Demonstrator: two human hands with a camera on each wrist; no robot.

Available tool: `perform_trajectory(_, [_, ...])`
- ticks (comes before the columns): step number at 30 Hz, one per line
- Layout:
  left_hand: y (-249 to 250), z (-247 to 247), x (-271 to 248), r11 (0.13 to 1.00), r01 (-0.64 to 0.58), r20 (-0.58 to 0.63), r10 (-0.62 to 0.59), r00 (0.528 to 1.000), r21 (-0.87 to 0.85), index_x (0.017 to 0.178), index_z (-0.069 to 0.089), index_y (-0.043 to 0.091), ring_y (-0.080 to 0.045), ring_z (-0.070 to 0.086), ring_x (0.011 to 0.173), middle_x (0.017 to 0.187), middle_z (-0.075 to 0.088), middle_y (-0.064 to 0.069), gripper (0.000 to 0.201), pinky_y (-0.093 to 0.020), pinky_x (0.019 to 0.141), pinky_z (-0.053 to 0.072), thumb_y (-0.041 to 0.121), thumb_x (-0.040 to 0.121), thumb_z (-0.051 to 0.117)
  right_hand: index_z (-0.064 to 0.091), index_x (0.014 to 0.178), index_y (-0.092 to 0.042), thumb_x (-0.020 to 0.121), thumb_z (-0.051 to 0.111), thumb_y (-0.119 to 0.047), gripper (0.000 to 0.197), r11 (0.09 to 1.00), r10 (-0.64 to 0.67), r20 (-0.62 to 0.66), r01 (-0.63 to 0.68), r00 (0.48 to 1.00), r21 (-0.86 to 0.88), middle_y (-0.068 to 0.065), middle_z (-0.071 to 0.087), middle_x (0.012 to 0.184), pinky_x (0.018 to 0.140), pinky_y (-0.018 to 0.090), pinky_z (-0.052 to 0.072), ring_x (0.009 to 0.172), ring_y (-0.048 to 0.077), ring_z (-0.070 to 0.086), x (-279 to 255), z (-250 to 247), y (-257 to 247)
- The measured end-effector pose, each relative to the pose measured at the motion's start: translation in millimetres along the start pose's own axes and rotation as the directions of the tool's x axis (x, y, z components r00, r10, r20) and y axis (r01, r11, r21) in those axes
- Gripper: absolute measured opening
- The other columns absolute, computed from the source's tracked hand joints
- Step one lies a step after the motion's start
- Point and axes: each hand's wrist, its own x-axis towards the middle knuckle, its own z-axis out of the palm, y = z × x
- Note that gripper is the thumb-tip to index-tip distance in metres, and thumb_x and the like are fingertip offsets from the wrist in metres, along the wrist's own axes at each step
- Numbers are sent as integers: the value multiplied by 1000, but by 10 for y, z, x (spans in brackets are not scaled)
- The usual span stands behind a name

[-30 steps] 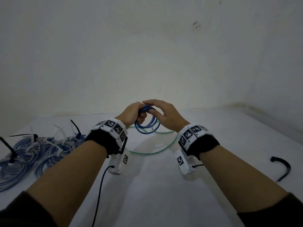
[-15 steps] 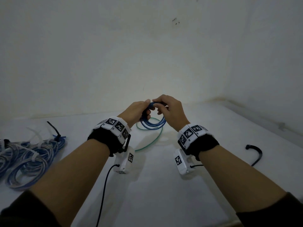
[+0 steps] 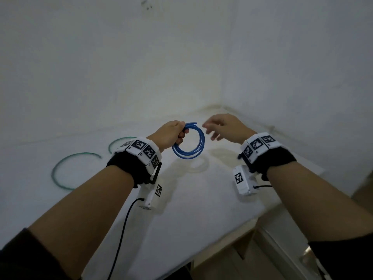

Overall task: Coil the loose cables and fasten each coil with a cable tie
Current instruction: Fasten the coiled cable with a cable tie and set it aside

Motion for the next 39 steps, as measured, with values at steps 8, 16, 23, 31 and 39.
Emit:
perform_trajectory(8, [45, 529, 269, 1000, 10, 64, -11, 998, 25, 72, 47, 13, -11, 30, 52, 63, 36, 2, 35, -23, 54, 27, 20, 100, 27, 72, 99, -13, 82, 61, 3, 26, 850, 337, 239, -186, 910, -493, 9, 67, 105, 60, 18, 50, 79, 17, 59, -380, -530, 881])
perform_trajectory(16, [18, 678, 387, 999, 25, 64, -26, 998, 24, 72, 48, 13, -12, 31, 53, 64, 38, 1, 36, -24, 55, 26, 21, 101, 27, 72, 85, -16, 76, 67, -3, 16, 793, 286, 245, -86, 926, -603, 5, 68, 101, 71, 24, 44, 78, 13, 57, -437, -490, 1057])
perform_trajectory(23, [-39, 651, 429, 999, 28, 43, -29, 999, 31, 71, 48, 13, -12, 31, 53, 64, 37, 1, 37, -24, 54, 26, 21, 100, 27, 67, 80, -15, 74, 73, -8, 11, 830, 217, 211, -66, 953, -554, -7, 54, 82, 67, 22, 42, 74, 11, 51, -427, -492, 1081])
perform_trajectory(31, [-77, 484, 433, 998, 45, -25, -44, 999, 43, 71, 48, 13, -12, 31, 52, 63, 37, 2, 36, -24, 53, 27, 21, 100, 27, 55, 72, -10, 82, 65, 2, 18, 994, 107, 36, -107, 994, -18, 17, 65, 75, 73, 36, 56, 70, 29, 65, -307, -480, 830])
perform_trajectory(39, [-241, -45, 318, 995, 55, -258, -32, 966, 83, 69, 48, 13, -14, 34, 53, 65, 42, -1, 34, -25, 53, 28, 18, 97, 30, 57, 85, -6, 85, 60, 6, 13, 861, -105, -94, 138, 990, 490, 12, 63, 74, 65, 24, 58, 58, 12, 65, 43, 43, 48])
